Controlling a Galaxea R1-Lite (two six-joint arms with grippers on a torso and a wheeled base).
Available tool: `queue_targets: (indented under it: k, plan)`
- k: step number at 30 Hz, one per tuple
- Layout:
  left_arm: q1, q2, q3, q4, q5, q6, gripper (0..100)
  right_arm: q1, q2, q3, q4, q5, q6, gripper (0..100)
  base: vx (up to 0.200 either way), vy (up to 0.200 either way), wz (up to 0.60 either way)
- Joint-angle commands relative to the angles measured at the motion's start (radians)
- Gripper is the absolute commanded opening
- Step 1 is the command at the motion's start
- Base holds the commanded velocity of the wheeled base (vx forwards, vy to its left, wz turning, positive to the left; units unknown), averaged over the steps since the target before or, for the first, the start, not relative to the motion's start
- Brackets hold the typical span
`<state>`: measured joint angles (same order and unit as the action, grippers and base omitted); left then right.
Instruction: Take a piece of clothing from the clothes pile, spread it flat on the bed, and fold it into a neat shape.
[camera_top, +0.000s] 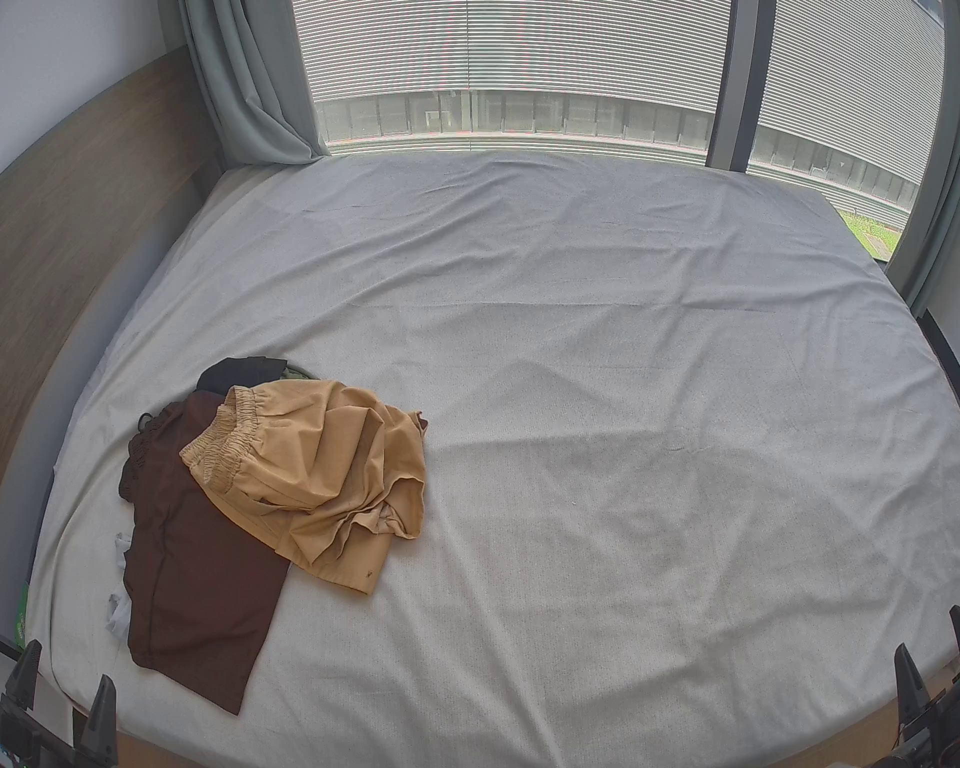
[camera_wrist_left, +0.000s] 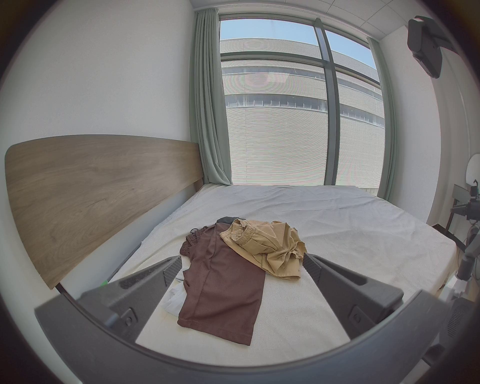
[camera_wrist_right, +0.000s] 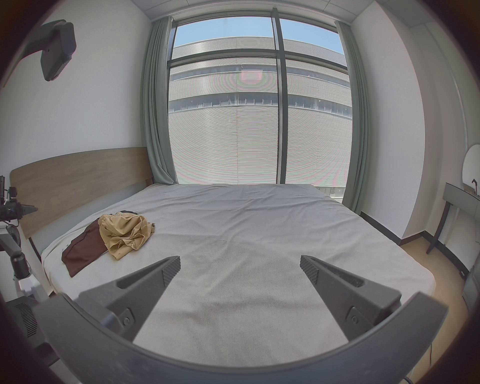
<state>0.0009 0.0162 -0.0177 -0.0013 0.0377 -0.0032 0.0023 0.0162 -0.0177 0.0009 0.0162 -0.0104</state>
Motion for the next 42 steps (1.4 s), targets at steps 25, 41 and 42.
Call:
queue_targets:
  k: [25,41,42]
  plan:
    - [-0.012,0.085,-0.159,-0.042,-0.002,-0.014,100,0.001,-0.016,0.018,0.001,0.001,0.001,100,0.000,0.000,0.00]
    - [-0.130,0.297,-0.180,-0.105,-0.019,-0.152,100,0.001,-0.016,0.018,0.001,0.002,0.003,100,0.000,0.000,0.00]
    - [-0.145,0.307,-0.186,-0.108,-0.028,-0.169,100,0.001,-0.016,0.018,0.001,0.001,0.003,100,0.000,0.000,0.00]
